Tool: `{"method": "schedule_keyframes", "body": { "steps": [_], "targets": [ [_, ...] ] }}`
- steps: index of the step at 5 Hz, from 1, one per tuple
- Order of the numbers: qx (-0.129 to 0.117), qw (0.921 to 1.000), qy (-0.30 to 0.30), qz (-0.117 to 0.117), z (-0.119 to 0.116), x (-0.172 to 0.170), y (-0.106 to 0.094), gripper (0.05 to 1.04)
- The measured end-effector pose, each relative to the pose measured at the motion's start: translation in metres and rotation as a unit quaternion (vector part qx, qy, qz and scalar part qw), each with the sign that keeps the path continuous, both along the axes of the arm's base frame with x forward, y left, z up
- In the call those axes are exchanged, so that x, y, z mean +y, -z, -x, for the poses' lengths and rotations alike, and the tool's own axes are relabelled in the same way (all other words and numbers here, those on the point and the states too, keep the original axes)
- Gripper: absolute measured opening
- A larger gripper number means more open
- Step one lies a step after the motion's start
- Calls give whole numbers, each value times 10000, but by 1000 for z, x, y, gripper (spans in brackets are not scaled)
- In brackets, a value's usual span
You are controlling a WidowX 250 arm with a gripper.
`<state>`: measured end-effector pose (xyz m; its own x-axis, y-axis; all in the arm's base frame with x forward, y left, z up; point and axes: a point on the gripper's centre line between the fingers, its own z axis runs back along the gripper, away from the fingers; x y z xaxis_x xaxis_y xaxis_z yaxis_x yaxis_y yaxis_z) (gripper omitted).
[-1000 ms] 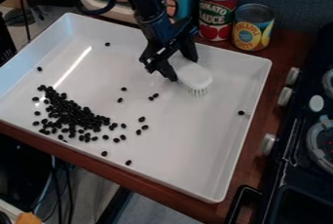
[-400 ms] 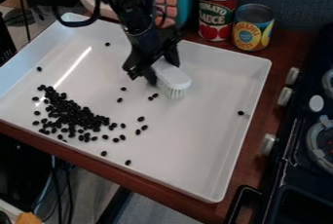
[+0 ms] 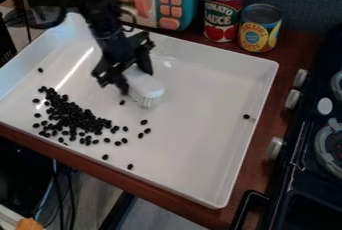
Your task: Sweep into pile
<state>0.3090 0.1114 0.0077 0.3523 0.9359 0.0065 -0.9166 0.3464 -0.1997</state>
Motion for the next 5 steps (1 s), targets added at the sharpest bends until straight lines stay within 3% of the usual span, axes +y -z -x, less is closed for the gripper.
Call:
{"method": "schedule_keyframes", "body": {
  "steps": [2,5],
  "targets": [
    [142,9997,89,-150,26,38,-1,675],
    [244,9991,267,-223,56,58,-6,675]
  ]
}}
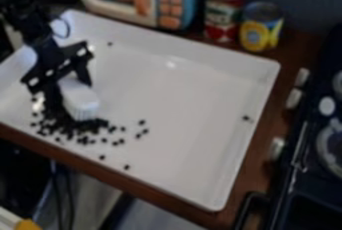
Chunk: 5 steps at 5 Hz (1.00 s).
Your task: Sweep into pile
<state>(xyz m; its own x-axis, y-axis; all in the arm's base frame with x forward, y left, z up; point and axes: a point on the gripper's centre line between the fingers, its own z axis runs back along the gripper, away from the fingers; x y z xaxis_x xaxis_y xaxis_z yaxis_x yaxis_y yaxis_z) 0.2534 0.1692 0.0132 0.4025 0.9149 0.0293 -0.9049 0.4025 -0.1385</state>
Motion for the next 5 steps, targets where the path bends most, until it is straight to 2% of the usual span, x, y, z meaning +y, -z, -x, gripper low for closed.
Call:
{"method": "schedule_keyframes", "body": {
  "steps": [1,2,3,4,5],
  "targets": [
    [-145,9985,-181,503,-5,-19,-12,668],
    [-535,9916,-121,1168,-26,-62,-48,668],
    [-861,9855,61,1461,-34,-97,-71,668],
    [-692,9778,636,1871,-30,-148,-69,668],
    [-624,9737,1232,1814,-27,-190,-47,668]
  ]
}}
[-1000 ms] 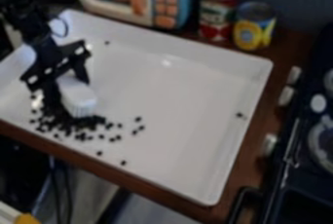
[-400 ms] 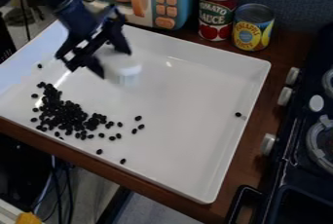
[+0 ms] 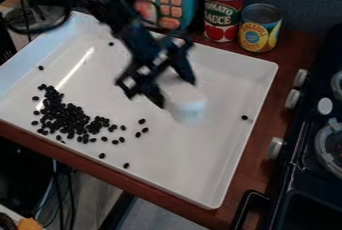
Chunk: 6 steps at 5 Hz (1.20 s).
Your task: Sweep into pile
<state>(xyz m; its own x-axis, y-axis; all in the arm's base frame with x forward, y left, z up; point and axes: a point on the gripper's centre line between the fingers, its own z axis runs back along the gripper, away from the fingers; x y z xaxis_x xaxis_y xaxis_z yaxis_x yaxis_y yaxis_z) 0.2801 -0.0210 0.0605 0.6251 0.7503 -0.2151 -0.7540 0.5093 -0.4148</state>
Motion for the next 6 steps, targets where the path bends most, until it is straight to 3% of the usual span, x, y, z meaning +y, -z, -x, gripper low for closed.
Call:
{"method": "schedule_keyframes", "body": {
  "steps": [1,3,5,6],
  "targets": [
    [-253,9983,500,-129,-9,-24,18,668],
    [-221,9918,1219,-319,-21,-21,44,668],
    [155,9924,1145,-431,-8,37,48,653],
    [129,9925,1057,-602,-3,58,50,653]
  ]
}}
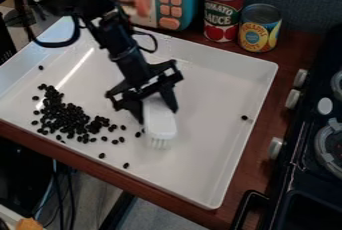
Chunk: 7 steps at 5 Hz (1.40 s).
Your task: Sweep into pile
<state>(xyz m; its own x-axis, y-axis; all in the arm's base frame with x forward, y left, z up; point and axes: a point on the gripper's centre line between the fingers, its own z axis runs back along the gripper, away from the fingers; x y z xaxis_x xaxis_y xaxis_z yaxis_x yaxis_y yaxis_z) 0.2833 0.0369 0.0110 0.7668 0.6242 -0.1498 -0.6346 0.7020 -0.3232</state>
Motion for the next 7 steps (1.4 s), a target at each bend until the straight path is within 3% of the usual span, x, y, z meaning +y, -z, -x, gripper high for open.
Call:
{"method": "schedule_keyframes", "body": {
  "steps": [3,4,5,6,7],
  "targets": [
    [-365,9971,-260,-621,3,48,2,650],
    [-606,9936,-249,-921,5,59,2,649],
    [-949,9851,-356,-1389,3,73,0,628],
    [-913,9882,-511,-1116,4,65,-5,618],
    [-967,9890,-921,-635,-12,43,-29,618]
  ]
}}
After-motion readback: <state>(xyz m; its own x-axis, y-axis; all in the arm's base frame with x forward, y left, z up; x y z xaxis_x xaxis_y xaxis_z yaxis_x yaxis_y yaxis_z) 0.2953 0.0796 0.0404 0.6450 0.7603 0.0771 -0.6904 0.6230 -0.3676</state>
